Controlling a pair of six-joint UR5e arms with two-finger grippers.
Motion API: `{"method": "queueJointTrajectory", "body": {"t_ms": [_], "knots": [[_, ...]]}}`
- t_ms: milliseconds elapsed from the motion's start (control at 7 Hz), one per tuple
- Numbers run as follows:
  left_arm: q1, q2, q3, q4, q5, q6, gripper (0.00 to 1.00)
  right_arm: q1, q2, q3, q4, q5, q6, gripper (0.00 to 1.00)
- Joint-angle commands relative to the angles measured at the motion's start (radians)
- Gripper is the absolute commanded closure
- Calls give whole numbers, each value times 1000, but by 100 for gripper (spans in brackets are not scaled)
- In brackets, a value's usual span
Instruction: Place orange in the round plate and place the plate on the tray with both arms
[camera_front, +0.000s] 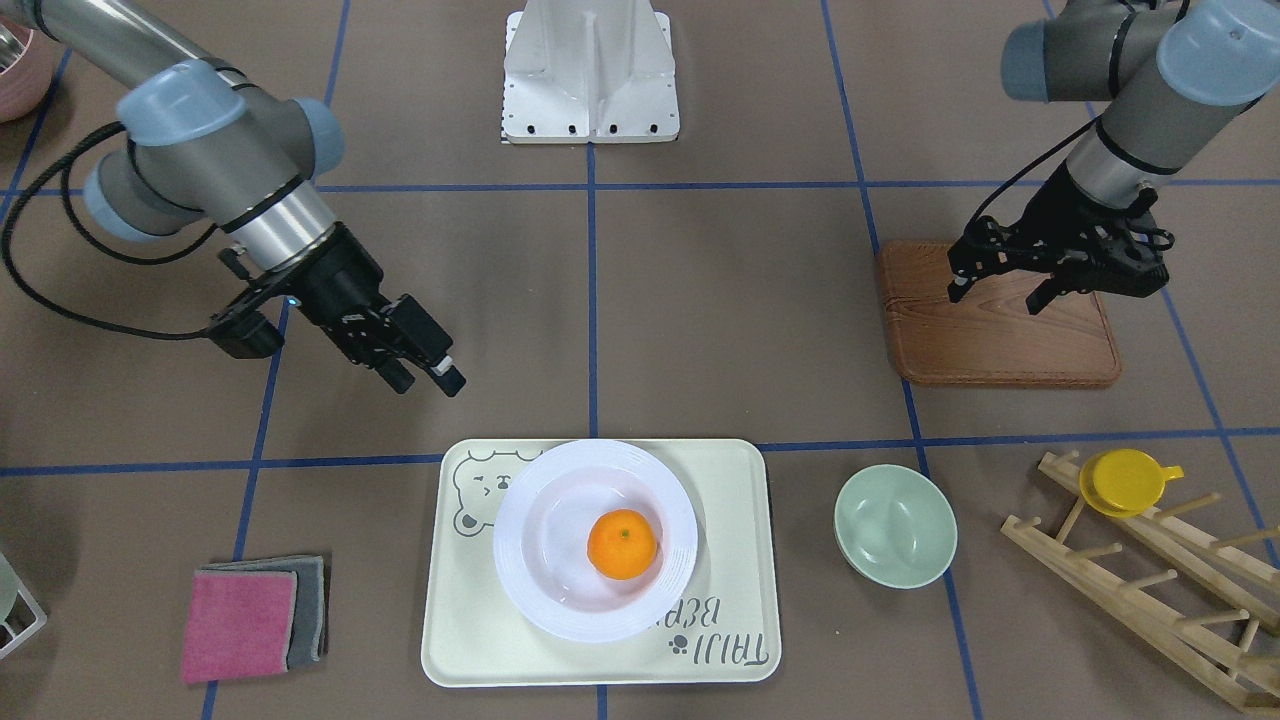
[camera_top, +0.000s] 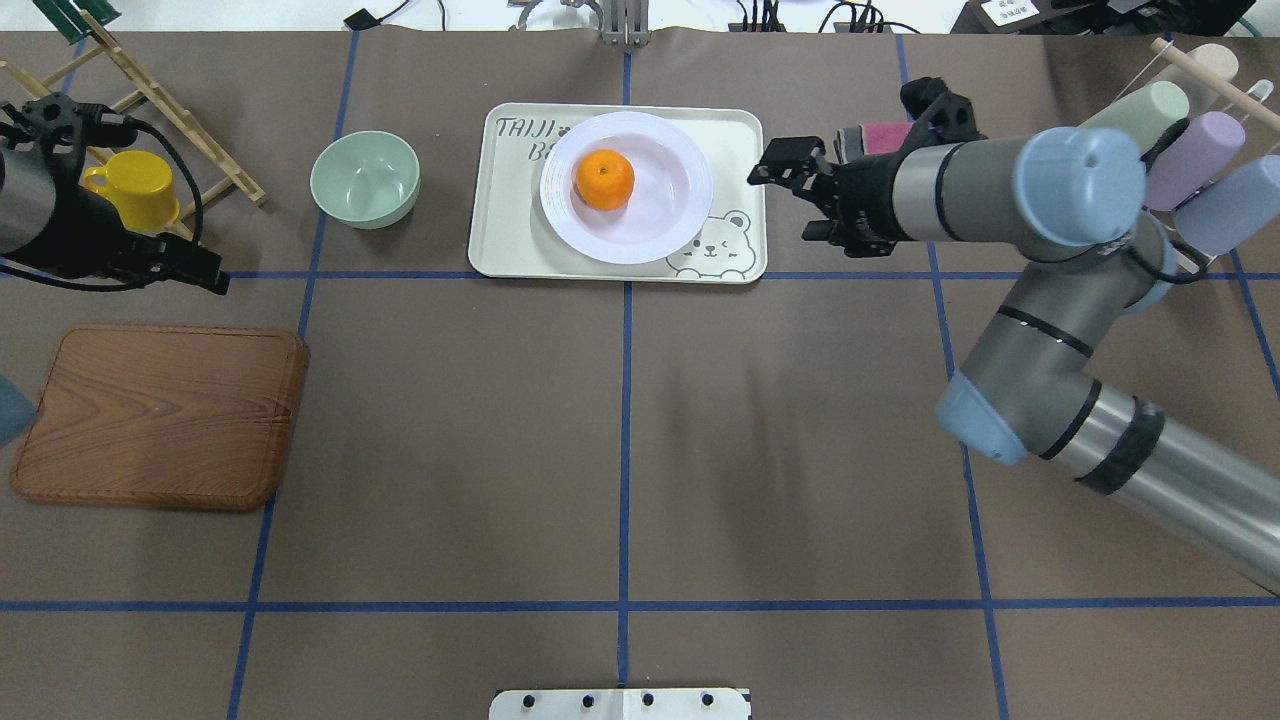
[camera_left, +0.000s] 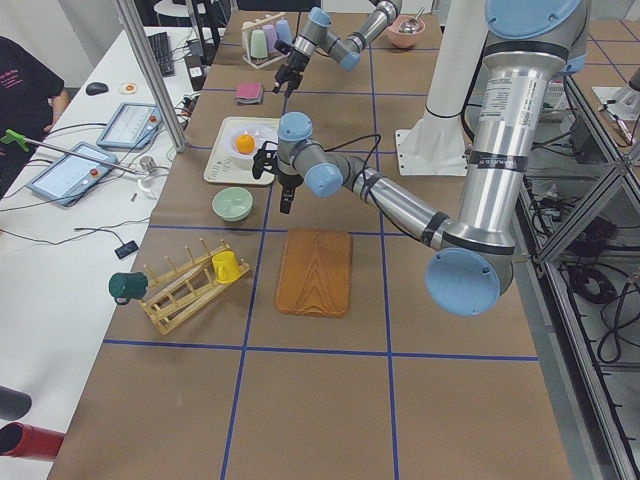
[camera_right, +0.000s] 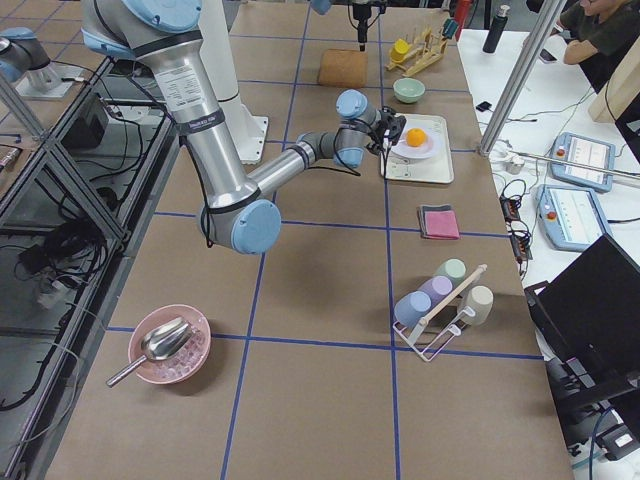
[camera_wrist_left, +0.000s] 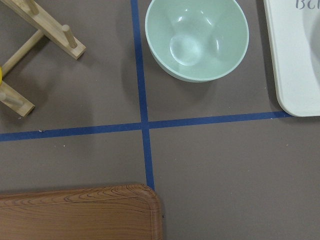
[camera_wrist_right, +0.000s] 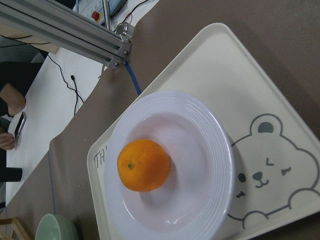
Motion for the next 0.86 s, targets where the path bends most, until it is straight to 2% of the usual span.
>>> {"method": "queueJointTrajectory", "body": {"t_ms": [0,143,286,429,571,714], "knots": [[-106,108,1,2,-3,264,2,138,-108,70,-118,90,-447,0],[-178,142,14,11,-11,414,2,176,-114,135,-334,92,-624,0],[-256,144,50,62,-66,600,2,221,-110,213,-545,122,-784,0],[-325,146,70,137,-78,735,2,290,-107,264,-743,215,-934,0],[-362,149,80,200,-78,793,2,353,-119,277,-842,252,-1021,0],[-402,150,125,207,-81,857,2,382,-156,275,-891,285,-1127,0]]}}
